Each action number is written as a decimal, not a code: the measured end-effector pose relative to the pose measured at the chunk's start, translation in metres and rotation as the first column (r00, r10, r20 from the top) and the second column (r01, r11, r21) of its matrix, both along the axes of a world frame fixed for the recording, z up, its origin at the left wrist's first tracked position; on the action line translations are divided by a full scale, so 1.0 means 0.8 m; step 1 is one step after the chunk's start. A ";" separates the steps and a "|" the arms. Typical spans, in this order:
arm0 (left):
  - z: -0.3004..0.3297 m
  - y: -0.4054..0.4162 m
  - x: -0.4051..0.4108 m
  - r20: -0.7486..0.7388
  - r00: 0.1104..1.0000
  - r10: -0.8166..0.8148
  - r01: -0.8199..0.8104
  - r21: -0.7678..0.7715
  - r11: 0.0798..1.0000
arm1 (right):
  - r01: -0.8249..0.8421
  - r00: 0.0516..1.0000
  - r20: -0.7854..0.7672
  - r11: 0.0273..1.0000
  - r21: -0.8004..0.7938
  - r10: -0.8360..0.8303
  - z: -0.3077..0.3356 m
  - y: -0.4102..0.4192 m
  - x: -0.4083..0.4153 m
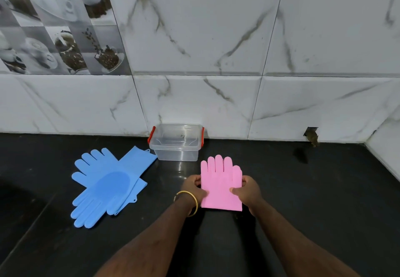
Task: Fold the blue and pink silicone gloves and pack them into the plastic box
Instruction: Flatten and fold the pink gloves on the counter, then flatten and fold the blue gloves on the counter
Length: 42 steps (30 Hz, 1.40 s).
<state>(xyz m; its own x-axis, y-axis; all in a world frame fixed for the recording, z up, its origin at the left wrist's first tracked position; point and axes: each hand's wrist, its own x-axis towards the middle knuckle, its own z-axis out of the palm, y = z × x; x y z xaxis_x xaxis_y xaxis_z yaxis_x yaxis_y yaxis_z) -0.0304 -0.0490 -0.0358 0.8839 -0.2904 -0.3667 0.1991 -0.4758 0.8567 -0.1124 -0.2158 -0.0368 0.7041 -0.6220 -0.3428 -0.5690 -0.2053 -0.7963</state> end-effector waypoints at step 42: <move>0.132 0.345 0.210 0.150 0.899 -0.412 0.400 0.103 0.911 | -0.048 0.991 0.106 0.526 0.849 -0.080 0.014 0.366 0.135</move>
